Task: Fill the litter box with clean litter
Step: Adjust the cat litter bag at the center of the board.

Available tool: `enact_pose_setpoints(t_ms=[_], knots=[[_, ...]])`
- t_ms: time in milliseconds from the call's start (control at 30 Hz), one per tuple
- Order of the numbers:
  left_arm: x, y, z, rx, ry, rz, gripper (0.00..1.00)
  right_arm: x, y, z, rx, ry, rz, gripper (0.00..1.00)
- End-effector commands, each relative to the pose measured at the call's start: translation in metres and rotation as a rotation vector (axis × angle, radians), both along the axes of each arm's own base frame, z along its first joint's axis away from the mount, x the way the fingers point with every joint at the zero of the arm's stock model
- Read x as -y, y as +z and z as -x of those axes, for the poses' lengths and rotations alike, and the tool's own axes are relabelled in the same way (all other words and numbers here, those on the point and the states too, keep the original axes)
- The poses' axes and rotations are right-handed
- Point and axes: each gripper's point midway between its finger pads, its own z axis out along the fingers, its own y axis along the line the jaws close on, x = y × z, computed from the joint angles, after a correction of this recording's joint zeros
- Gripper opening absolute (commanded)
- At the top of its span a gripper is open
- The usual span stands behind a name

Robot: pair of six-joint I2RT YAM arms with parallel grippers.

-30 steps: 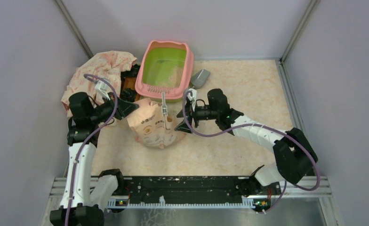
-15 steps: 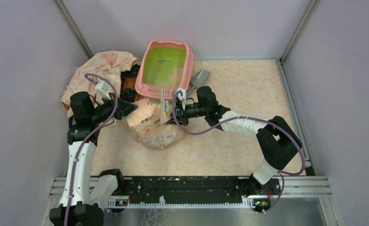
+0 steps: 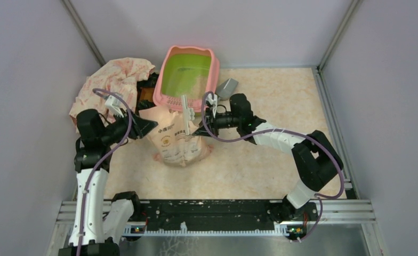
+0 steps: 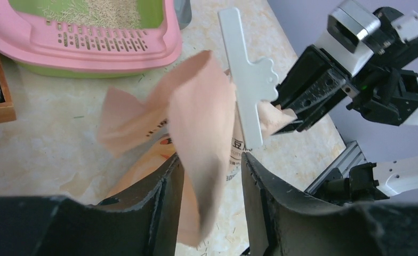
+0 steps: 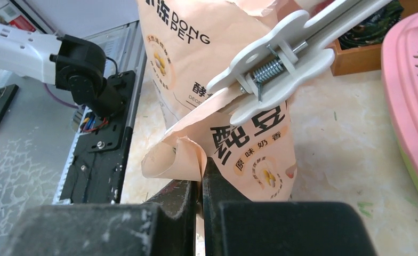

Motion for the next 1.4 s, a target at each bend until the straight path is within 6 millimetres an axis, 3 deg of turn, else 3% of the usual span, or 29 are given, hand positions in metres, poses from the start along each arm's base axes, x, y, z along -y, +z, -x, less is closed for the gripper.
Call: enact_pose_setpoints(t_ms=[0, 167, 367, 567, 767, 933, 1067, 1100, 1167, 1233, 1367], knots=[[0.005, 0.008, 0.014, 0.044, -0.015, 0.01, 0.52, 0.006, 0.039, -0.012, 0.064, -0.021, -0.093, 0.0], [0.006, 0.012, 0.024, 0.05, -0.015, 0.015, 0.63, 0.003, 0.039, -0.016, 0.044, -0.022, -0.101, 0.0], [0.001, -0.019, 0.022, -0.013, 0.012, -0.009, 0.64, 0.001, 0.046, -0.017, 0.034, -0.01, -0.112, 0.0], [0.007, -0.028, 0.023, -0.018, -0.018, 0.012, 0.65, 0.001, 0.051, -0.018, 0.015, 0.003, -0.122, 0.0], [0.023, -0.032, 0.022, -0.025, -0.05, 0.02, 0.65, 0.002, 0.055, -0.02, -0.011, 0.006, -0.125, 0.0], [0.058, -0.045, 0.021, -0.038, -0.099, -0.053, 0.64, 0.004, 0.059, -0.022, -0.016, 0.001, -0.128, 0.0], [0.052, -0.06, 0.011, -0.073, -0.036, -0.121, 0.55, 0.009, 0.061, -0.022, -0.019, -0.003, -0.129, 0.0], [0.048, -0.062, 0.009, -0.079, -0.016, -0.135, 0.47, 0.011, 0.06, -0.022, -0.022, -0.003, -0.128, 0.0], [0.04, -0.064, 0.004, -0.074, 0.033, -0.162, 0.19, 0.014, 0.059, -0.022, -0.026, -0.006, -0.128, 0.0], [0.036, -0.059, 0.004, -0.057, 0.052, -0.173, 0.01, 0.02, 0.059, -0.02, -0.03, -0.009, -0.126, 0.0], [0.041, -0.041, 0.011, 0.0, 0.013, -0.154, 0.0, 0.035, 0.058, -0.012, -0.03, -0.031, -0.122, 0.0]])
